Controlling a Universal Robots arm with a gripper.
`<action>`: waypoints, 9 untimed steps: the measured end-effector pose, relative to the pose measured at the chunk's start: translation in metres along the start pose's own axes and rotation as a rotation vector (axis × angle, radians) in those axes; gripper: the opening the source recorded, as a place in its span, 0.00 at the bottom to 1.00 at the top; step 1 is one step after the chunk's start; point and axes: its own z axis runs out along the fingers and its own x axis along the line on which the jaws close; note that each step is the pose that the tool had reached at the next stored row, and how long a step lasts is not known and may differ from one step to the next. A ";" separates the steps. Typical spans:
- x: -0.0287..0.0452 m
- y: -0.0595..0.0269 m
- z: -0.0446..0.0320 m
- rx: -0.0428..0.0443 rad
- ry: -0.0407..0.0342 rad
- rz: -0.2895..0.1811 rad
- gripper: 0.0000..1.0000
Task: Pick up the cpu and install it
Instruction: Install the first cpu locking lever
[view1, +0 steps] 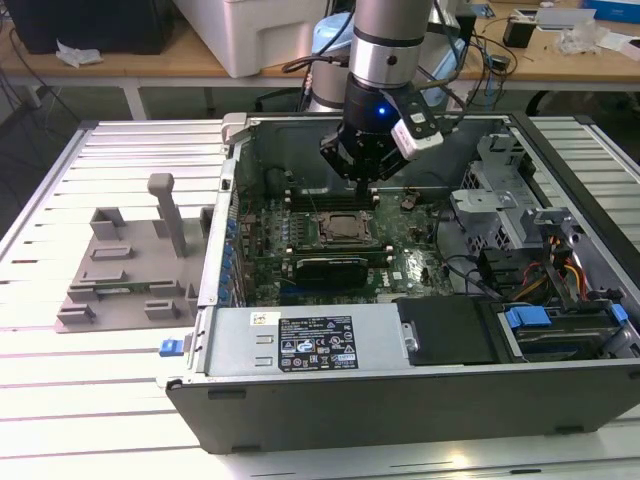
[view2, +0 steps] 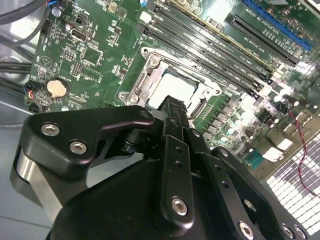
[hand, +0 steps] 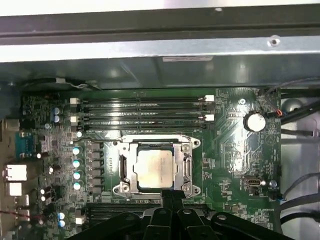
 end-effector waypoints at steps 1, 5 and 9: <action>0.0000 0.0000 0.0000 0.0004 -0.0002 -0.008 0.11; -0.0001 0.0000 0.0000 0.0026 -0.0013 -0.056 0.11; -0.0004 0.0000 0.0000 0.0052 -0.0025 -0.109 0.11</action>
